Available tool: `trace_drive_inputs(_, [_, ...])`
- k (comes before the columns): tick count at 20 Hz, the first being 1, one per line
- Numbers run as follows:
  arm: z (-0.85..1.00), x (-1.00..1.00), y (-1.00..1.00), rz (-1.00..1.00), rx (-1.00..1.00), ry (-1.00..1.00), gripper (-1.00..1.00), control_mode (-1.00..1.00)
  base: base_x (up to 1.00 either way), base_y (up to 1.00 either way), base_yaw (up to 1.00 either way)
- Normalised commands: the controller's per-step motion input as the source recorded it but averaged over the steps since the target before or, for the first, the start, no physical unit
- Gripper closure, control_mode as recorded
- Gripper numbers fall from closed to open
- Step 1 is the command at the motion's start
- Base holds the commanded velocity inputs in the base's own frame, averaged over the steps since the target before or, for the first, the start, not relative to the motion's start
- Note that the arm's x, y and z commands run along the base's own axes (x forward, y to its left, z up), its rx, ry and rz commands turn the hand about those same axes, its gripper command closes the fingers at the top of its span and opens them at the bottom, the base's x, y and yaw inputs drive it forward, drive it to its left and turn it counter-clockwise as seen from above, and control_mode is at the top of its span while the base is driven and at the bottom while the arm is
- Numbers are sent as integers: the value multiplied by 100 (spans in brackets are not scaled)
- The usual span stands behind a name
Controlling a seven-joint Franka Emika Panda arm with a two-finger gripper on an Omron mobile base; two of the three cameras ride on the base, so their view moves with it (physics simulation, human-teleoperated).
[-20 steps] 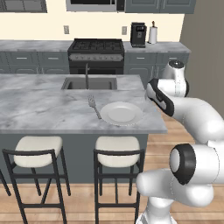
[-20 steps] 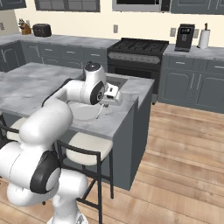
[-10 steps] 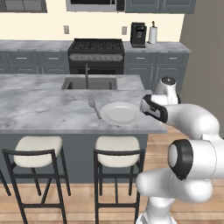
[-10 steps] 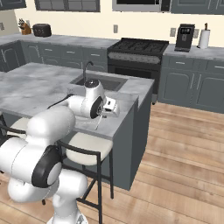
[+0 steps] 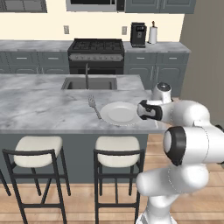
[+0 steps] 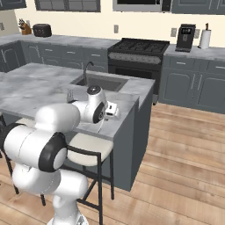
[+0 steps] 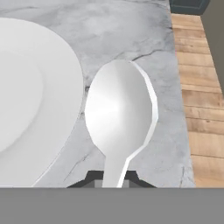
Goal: Take the fork and place it on the left side of the plate. Then take the spoon and place it on the right side of the plate. Make sure they're directly next to the plate.
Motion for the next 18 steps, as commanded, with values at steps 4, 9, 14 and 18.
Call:
trace_drive_inputs(4, [-6,41,0,0,0,0,100,-100,0,0,0])
trace_drive_inputs(9, [-7,49,0,0,0,0,100,-100,0,0,0])
trace_drive_inputs(14, [-10,52,0,0,0,0,100,-100,0,0,0])
trace_drive_inputs(18, [-9,48,0,0,0,0,100,-100,0,0,0])
